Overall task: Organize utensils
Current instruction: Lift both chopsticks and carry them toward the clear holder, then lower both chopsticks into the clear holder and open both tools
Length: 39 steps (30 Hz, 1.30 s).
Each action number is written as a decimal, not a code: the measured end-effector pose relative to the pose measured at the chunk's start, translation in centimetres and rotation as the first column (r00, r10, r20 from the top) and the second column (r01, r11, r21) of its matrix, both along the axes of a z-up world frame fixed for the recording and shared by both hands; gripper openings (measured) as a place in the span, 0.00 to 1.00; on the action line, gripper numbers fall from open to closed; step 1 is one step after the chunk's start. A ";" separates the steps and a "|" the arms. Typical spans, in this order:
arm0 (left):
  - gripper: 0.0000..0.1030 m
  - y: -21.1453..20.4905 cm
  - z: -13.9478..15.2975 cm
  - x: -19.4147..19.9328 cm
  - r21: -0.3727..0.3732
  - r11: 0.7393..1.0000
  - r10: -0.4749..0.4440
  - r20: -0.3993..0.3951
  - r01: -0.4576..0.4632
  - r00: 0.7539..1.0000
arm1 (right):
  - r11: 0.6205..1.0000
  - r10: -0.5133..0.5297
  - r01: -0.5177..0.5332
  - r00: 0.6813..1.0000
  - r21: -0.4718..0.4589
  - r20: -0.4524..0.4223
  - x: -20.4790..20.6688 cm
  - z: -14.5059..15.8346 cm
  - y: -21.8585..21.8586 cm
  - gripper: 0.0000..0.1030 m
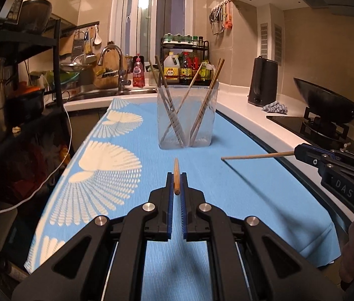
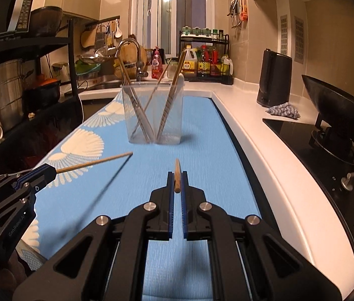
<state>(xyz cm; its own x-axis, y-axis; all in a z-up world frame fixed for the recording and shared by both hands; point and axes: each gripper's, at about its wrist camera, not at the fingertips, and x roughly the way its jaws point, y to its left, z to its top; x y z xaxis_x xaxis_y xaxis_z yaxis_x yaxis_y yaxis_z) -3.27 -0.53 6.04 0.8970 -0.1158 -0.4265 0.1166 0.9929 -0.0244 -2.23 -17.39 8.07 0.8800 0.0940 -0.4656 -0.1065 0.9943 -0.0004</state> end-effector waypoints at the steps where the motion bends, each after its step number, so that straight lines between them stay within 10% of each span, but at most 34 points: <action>1: 0.05 0.1 0.5 0.1 0.002 1.000 -0.001 0.004 0.001 1.000 | 1.000 0.003 -0.003 1.000 -0.003 0.006 0.1 0.5 0.1 0.05; 39: 0.05 2.1 22.7 17.2 -0.123 0.984 -0.138 -0.061 0.130 0.989 | 0.985 0.147 -0.154 0.985 0.076 0.086 14.1 22.2 2.2 0.05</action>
